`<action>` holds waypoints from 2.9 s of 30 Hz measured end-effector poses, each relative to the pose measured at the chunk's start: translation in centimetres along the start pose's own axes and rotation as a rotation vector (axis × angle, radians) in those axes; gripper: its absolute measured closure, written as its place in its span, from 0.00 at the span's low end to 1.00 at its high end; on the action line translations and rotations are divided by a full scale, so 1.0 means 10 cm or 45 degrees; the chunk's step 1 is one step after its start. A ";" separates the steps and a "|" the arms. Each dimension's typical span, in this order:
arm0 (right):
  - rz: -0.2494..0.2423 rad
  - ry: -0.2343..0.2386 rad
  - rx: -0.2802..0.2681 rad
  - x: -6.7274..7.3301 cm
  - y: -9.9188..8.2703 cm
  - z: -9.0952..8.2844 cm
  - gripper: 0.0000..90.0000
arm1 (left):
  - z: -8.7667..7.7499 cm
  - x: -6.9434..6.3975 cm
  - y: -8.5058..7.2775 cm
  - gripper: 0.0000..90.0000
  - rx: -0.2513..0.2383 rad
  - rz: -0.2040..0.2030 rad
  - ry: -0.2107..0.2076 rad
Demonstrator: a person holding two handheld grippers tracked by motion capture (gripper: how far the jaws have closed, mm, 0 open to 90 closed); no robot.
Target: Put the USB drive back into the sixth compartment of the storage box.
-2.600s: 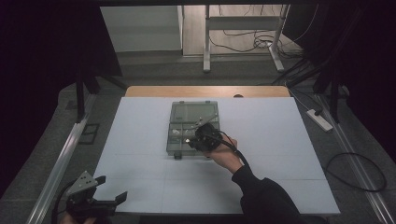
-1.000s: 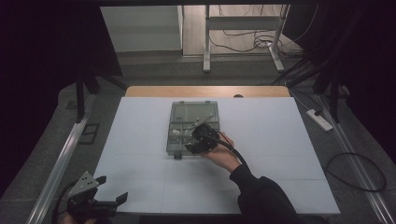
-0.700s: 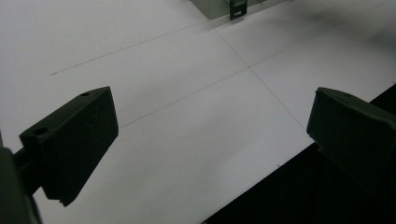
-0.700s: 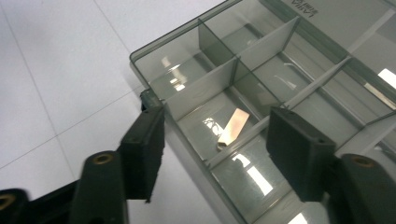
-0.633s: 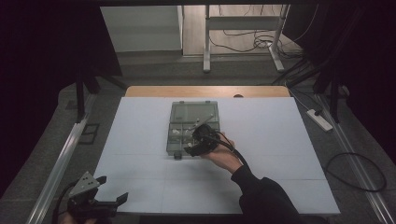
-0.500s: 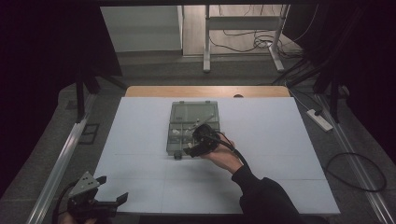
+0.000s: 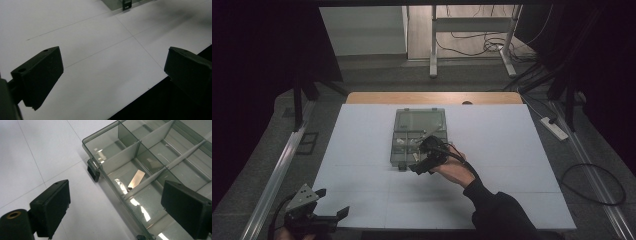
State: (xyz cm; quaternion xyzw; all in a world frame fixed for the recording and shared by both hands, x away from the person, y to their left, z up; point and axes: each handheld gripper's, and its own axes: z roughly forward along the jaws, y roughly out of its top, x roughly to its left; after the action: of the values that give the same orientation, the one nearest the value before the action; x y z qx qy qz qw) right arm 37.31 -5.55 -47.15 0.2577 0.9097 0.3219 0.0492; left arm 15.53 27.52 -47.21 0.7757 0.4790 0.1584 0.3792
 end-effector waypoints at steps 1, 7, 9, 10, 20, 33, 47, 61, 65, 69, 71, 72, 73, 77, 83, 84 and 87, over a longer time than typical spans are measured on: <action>0.003 0.001 -0.003 0.00 0.00 0.00 0.09 | 0.00 0.00 0.00 0.02 0.000 -0.002 0.000; 0.005 0.008 -0.039 -0.02 -0.03 -0.04 0.04 | 0.00 0.00 0.00 0.02 0.000 -0.003 -0.001; 0.004 0.012 -0.049 -0.02 -0.04 -0.07 0.03 | 0.00 0.00 0.00 0.02 -0.001 -0.002 -0.003; 0.004 0.012 -0.049 -0.02 -0.04 -0.07 0.03 | 0.00 0.00 0.00 0.02 -0.001 -0.002 -0.003; 0.014 0.007 -0.076 -0.01 -0.12 -0.19 0.03 | 0.00 0.00 0.00 0.02 -0.003 -0.006 -0.005; -0.008 -0.032 -0.082 0.01 -0.22 -0.32 0.03 | 0.00 0.01 0.00 0.02 -0.005 -0.010 -0.009; 0.019 -0.015 -0.125 -0.02 -0.33 -0.49 0.03 | 0.00 0.01 0.00 0.02 -0.009 -0.010 -0.015; 0.048 -0.032 -0.126 -0.05 -0.52 -0.62 0.03 | -0.01 0.01 0.00 0.02 -0.014 -0.009 -0.020; 0.051 -0.038 -0.129 -0.05 -0.57 -0.66 0.03 | -0.01 0.01 0.00 0.02 -0.015 -0.009 -0.020; 0.055 -0.043 -0.127 -0.05 -0.60 -0.68 0.03 | -0.01 0.01 0.00 0.02 -0.015 -0.008 -0.020; 0.053 -0.046 -0.126 -0.05 -0.62 -0.69 0.03 | -0.01 0.01 0.00 0.02 -0.015 -0.007 -0.020; 0.054 -0.046 -0.127 -0.05 -0.62 -0.70 0.03 | -0.01 0.01 -0.01 0.02 -0.015 -0.007 -0.020; 0.053 -0.047 -0.126 -0.05 -0.63 -0.71 0.03 | -0.01 0.01 -0.01 0.02 -0.015 -0.007 -0.020; 0.055 -0.050 -0.132 -0.05 -0.65 -0.72 0.03 | -0.01 0.01 -0.01 0.02 -0.015 -0.005 -0.020; 0.062 -0.065 -0.135 -0.06 -0.70 -0.78 0.03 | -0.01 0.01 -0.01 0.02 -0.015 -0.007 -0.019; 0.062 -0.067 -0.136 -0.06 -0.70 -0.79 0.03 | -0.01 0.01 -0.01 0.02 -0.015 -0.006 -0.020; 0.066 -0.074 -0.137 -0.07 -0.73 -0.82 0.03 | -0.01 0.01 -0.01 0.02 -0.015 -0.007 -0.020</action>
State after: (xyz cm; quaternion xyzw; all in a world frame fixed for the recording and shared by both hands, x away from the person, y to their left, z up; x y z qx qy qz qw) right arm 32.66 -15.30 -45.21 0.2876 0.8822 0.3639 0.0811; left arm 15.48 27.67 -47.20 0.7733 0.4774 0.1541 0.3878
